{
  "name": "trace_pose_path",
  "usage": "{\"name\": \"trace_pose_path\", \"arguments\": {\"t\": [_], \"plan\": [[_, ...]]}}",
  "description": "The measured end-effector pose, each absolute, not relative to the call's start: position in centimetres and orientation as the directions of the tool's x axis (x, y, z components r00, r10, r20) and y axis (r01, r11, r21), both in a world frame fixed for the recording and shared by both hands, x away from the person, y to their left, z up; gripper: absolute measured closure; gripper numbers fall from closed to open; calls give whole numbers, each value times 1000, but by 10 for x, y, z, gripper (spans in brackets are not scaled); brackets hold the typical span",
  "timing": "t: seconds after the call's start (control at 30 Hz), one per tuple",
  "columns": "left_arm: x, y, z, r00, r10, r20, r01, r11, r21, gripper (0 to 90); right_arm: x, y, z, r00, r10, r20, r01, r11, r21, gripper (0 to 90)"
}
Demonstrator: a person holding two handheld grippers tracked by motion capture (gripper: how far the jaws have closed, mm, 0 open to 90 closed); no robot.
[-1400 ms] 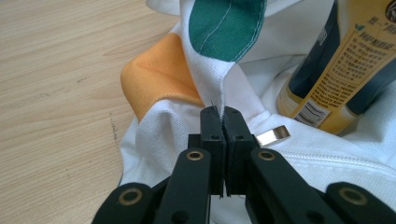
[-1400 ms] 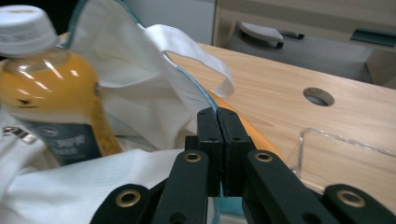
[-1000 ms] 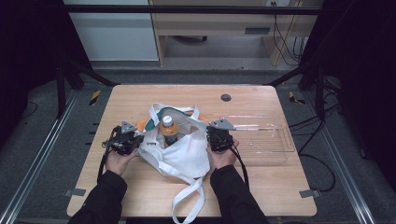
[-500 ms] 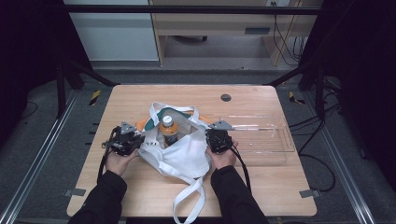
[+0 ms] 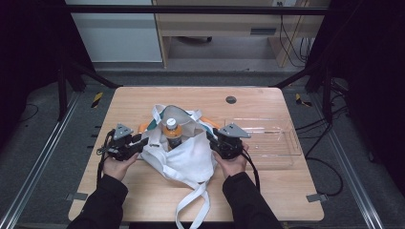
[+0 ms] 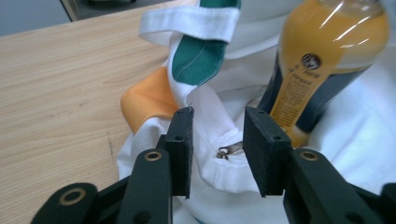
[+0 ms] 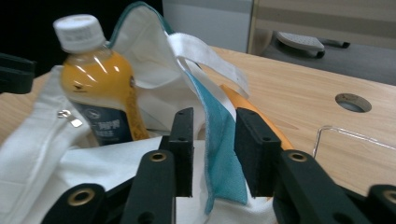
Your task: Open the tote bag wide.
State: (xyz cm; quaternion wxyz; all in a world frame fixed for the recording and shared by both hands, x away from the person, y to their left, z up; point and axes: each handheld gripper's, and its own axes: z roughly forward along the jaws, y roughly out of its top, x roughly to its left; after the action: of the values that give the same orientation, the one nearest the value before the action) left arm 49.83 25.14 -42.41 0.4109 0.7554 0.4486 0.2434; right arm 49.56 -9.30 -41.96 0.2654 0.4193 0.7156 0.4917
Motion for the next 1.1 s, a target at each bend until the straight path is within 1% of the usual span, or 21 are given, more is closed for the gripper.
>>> {"name": "trace_pose_path", "arguments": {"t": [0.17, 0.27, 0.3, 0.43, 0.6, 0.93, 1.1], "plan": [[492, 251, -418, 490, 872, -13, 464, -248, 850, 587, 483, -102, -410, -545, 838, 32, 317, 170, 933, 592], [489, 249, -417, 496, 868, -18, 458, -243, 855, 563, 478, -105, -409, -559, 829, 27, 305, 175, 936, 566], [486, 247, -414, 506, 862, -18, 446, -244, 861, 555, 472, -111, -407, -584, 812, 17, 296, 193, 936, 526], [481, 242, -409, 523, 852, -28, 426, -234, 874, 537, 461, -120, -405, -604, 797, 10, 282, 202, 938, 464], [474, 233, -400, 543, 840, -17, 390, -234, 891, 506, 449, -136, -408, -614, 789, 9, 273, 201, 941, 389], [466, 220, -387, 567, 823, -17, 354, -224, 908, 437, 430, -163, -422, -590, 807, -5, 293, 221, 930, 324], [465, 216, -383, 566, 824, -15, 340, -216, 915, 415, 423, -169, -426, -598, 801, -7, 292, 226, 930, 286]]}}
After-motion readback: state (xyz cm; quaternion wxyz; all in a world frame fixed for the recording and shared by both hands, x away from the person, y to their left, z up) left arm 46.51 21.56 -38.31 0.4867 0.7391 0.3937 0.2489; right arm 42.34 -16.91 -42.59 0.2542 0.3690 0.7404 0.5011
